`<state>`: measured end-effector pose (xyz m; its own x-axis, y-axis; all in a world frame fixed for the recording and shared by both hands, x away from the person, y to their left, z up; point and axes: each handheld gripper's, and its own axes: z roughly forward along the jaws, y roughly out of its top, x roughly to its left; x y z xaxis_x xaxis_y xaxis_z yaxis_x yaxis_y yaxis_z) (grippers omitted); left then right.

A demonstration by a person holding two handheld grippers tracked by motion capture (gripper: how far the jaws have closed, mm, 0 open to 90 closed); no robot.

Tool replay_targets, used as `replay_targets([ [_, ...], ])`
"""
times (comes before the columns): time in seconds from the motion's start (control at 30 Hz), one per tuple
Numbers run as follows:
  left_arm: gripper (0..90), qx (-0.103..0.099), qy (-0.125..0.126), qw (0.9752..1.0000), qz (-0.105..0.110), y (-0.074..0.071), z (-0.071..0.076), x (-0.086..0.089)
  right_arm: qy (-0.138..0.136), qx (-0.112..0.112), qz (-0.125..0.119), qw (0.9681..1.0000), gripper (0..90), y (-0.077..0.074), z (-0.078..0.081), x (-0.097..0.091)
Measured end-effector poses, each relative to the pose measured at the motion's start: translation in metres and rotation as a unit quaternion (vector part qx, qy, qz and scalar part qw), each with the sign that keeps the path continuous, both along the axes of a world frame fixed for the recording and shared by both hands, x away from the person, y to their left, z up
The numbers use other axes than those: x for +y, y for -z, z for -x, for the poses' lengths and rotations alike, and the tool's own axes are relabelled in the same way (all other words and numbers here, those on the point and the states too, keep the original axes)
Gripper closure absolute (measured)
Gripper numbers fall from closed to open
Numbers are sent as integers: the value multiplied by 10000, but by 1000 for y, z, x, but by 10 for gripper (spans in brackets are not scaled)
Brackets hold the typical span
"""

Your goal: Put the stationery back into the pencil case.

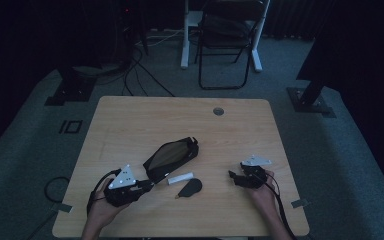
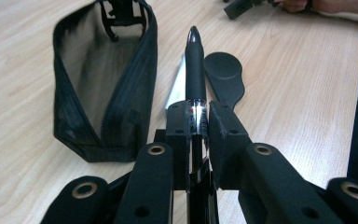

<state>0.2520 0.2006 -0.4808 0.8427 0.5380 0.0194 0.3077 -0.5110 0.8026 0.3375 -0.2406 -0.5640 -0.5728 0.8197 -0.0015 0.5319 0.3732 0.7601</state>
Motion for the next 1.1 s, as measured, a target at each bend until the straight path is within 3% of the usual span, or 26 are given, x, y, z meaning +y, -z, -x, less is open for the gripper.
replay_targets([
  [0.43,793,-232,-29,9996,-141,-21,-1,7,1,1,-1,10000,361,0,0,0],
  [1.1,793,-435,-206,9988,-83,-38,-10,7,6,8,-2,10000,360,0,0,0],
])
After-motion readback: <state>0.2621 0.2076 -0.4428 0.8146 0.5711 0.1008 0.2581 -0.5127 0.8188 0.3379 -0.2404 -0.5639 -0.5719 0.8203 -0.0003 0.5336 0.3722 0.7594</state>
